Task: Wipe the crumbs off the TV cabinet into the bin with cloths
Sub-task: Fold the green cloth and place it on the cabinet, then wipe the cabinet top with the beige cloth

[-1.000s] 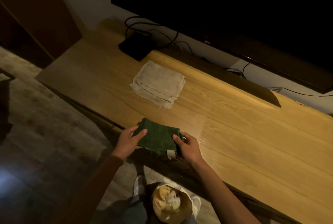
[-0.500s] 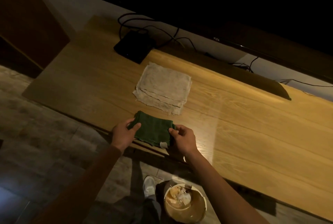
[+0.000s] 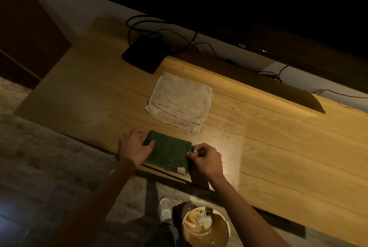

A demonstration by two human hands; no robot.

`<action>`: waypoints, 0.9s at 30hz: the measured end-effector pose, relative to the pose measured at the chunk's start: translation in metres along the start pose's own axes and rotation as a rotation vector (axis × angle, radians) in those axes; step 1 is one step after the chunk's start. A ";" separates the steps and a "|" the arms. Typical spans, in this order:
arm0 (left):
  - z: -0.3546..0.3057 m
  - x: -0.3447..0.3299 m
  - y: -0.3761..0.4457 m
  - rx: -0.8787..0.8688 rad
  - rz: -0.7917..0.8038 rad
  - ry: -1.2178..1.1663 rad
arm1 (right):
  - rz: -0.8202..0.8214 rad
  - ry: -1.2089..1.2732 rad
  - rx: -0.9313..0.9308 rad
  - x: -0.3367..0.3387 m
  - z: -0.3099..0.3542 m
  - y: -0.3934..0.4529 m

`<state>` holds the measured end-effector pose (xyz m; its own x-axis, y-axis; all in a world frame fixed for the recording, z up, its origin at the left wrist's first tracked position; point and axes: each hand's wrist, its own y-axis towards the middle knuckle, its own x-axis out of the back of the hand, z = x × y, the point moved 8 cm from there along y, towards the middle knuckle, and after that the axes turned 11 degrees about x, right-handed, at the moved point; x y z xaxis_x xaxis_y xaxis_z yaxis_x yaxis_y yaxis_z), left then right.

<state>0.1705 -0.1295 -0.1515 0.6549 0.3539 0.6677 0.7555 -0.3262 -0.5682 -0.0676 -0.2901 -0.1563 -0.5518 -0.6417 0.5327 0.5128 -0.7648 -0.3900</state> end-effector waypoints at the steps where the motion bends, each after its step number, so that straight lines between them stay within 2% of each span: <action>1: -0.008 0.005 0.006 -0.028 -0.028 0.015 | -0.021 -0.023 0.006 0.006 0.003 0.004; 6: -0.065 0.025 0.050 -0.140 -0.105 0.036 | -0.292 0.056 0.005 0.050 0.022 0.053; 9: -0.097 0.026 0.077 -0.120 -0.084 -0.003 | -0.321 0.145 -0.069 0.059 0.029 0.093; 14: -0.114 0.014 0.105 -0.022 -0.018 -0.072 | -0.286 0.225 -0.179 0.052 0.034 0.129; 20: -0.115 -0.004 0.111 0.122 0.191 -0.375 | -0.222 0.431 -0.286 0.034 0.032 0.133; 23: -0.122 -0.008 0.099 0.124 0.253 -0.415 | -0.105 0.517 -0.302 0.024 0.041 0.131; 27: -0.132 -0.006 0.081 0.087 0.312 -0.459 | -0.060 0.576 -0.252 0.028 0.051 0.123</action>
<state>0.2259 -0.2740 -0.1381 0.7733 0.6033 0.1949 0.5105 -0.4102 -0.7557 0.0137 -0.3995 -0.1511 -0.8761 -0.4722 0.0968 0.3384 -0.7456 -0.5741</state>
